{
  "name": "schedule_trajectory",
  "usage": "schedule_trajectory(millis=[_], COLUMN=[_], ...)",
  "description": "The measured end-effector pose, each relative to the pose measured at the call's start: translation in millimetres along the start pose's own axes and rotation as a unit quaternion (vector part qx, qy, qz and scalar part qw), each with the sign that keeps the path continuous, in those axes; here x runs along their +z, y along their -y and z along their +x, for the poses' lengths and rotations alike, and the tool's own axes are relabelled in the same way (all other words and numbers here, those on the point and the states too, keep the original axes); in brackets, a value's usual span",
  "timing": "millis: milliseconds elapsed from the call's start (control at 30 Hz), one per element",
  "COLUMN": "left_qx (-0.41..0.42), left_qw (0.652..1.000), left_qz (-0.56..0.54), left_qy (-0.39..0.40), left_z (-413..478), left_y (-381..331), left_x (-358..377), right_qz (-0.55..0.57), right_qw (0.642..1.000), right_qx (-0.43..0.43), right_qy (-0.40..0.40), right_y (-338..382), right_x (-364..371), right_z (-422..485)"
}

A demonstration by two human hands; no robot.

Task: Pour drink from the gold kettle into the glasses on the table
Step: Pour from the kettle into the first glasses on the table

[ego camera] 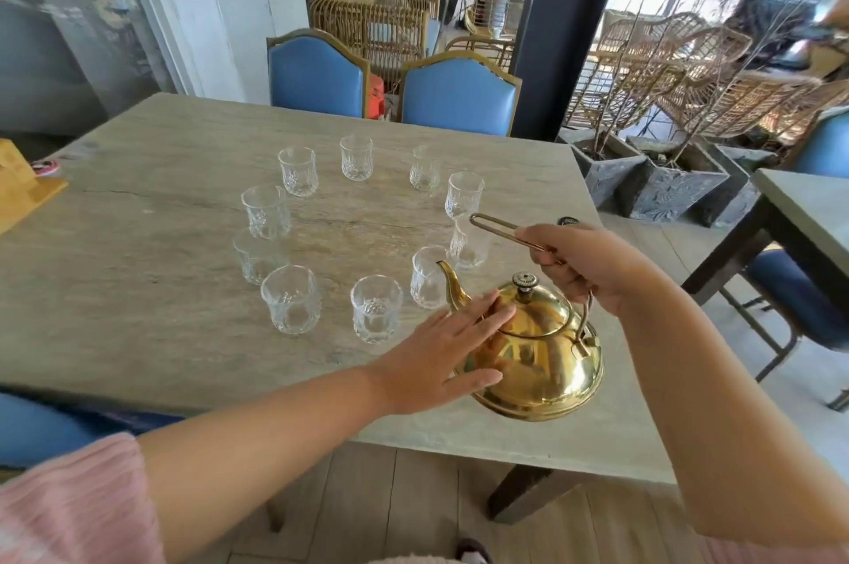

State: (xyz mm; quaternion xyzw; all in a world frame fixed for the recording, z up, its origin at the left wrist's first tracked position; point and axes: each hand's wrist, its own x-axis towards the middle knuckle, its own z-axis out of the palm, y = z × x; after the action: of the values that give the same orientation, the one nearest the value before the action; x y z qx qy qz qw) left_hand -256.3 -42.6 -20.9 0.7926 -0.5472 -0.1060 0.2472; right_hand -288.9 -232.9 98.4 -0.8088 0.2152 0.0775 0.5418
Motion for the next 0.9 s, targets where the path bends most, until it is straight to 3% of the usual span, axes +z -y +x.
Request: schedule_trajectory(millis=[333,900], left_qx=[-0.066,-0.144], left_qw=[0.995,0.989], left_qz=[-0.027,0.001], left_qy=[-0.073,-0.042], left_z=[66.2,93.3], left_y=[-12.9,-4.0], left_x=[23.8,36.4], right_qz=[-0.096,-0.204], right_qw=[0.991,0.956], right_qx=[-0.058,-0.096], right_qy=[0.079,0.187], right_y=[4.6,14.8], right_x=[-51.7,-55.0], right_z=[48.1,105.1])
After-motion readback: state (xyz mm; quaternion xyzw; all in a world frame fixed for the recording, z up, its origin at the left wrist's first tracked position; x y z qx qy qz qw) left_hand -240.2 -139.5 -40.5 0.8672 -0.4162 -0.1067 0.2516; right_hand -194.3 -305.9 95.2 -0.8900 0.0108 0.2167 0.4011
